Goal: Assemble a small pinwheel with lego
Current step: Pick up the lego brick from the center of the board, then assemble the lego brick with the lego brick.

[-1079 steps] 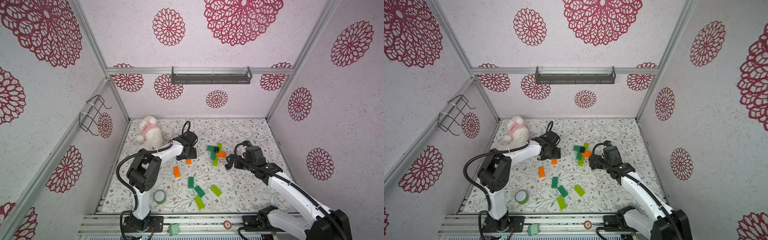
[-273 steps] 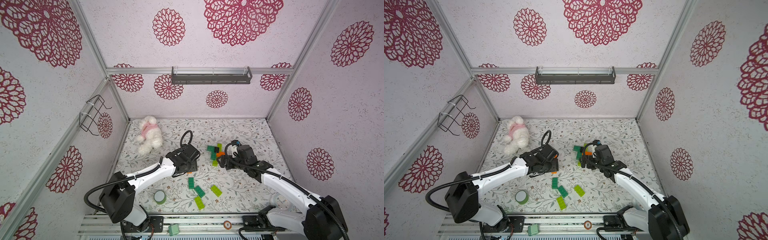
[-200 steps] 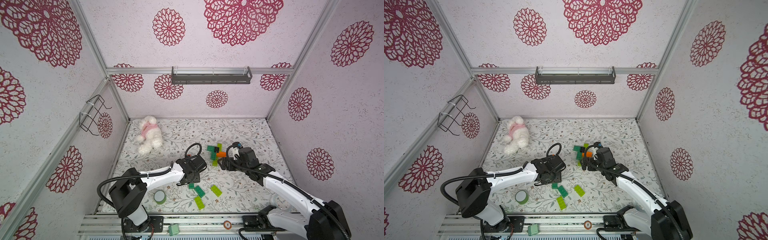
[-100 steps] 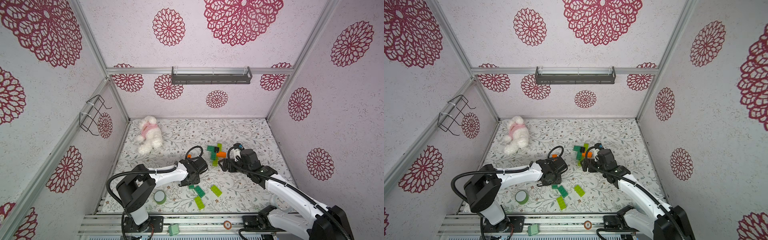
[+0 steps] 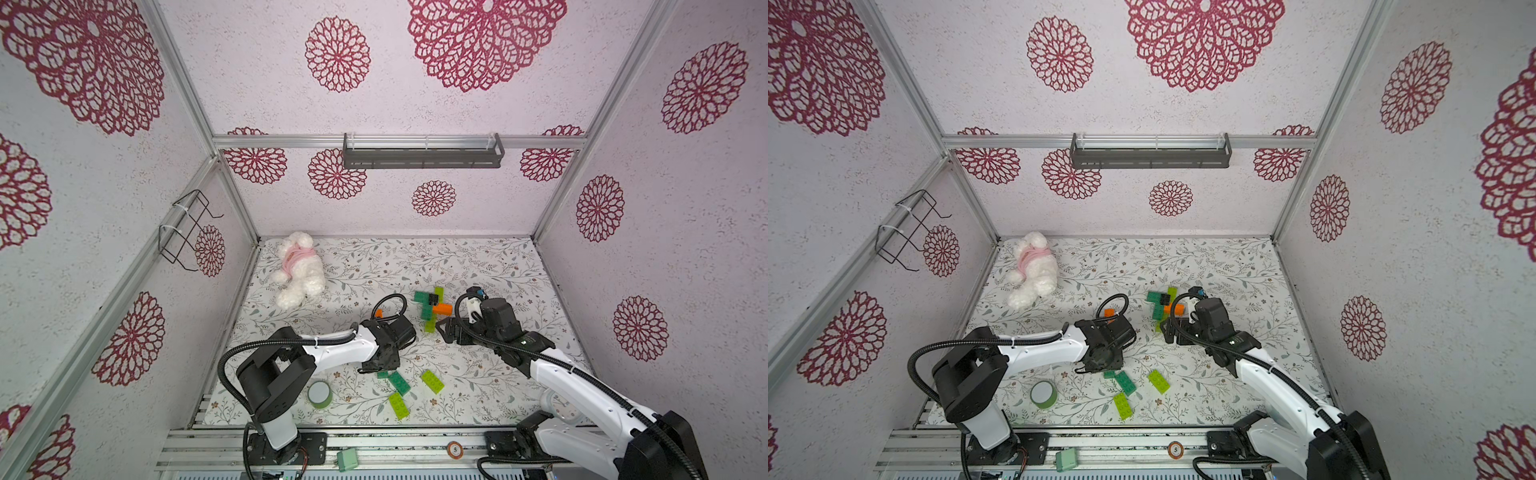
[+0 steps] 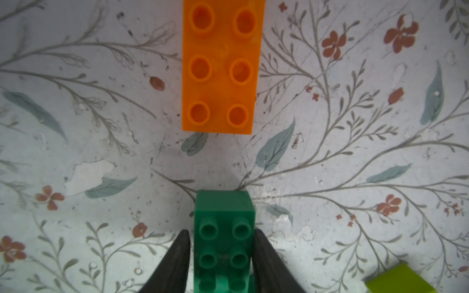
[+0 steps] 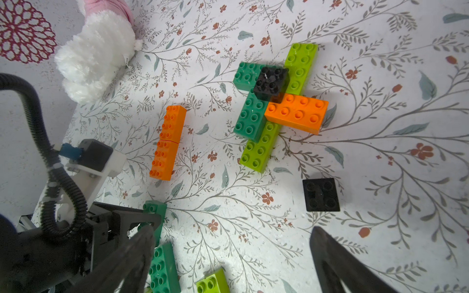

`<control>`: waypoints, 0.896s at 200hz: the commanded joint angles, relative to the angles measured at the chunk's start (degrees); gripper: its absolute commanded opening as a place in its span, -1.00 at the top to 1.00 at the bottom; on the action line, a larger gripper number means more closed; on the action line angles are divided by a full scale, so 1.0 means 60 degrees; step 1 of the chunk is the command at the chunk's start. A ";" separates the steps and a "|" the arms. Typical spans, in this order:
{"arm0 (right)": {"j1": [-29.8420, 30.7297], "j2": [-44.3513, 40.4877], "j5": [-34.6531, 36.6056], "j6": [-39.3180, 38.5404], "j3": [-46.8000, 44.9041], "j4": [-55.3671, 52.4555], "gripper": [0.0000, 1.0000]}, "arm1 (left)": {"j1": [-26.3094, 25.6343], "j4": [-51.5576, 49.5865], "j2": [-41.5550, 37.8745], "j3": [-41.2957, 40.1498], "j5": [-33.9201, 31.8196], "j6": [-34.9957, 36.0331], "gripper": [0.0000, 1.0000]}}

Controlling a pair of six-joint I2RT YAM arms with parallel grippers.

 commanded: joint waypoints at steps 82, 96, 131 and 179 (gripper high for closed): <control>0.0052 -0.0008 0.0036 0.0103 -0.0009 0.0605 -0.92 | -0.0124 -0.0695 -0.1126 0.0186 -0.0343 -0.0137 0.63; 0.0056 0.0090 0.0049 0.0059 0.0050 0.0790 -0.92 | 0.0128 -0.0783 -0.1554 0.0257 -0.0044 0.0193 0.63; 0.0077 0.0385 -0.0097 0.0067 0.0097 0.1376 -0.92 | 0.1796 -0.0970 -0.2489 0.0446 0.0985 0.1815 0.60; 0.0128 0.0599 -0.0302 0.0273 0.0170 0.1817 -0.92 | 0.3830 -0.1688 -0.1160 0.1847 0.2138 0.4363 0.60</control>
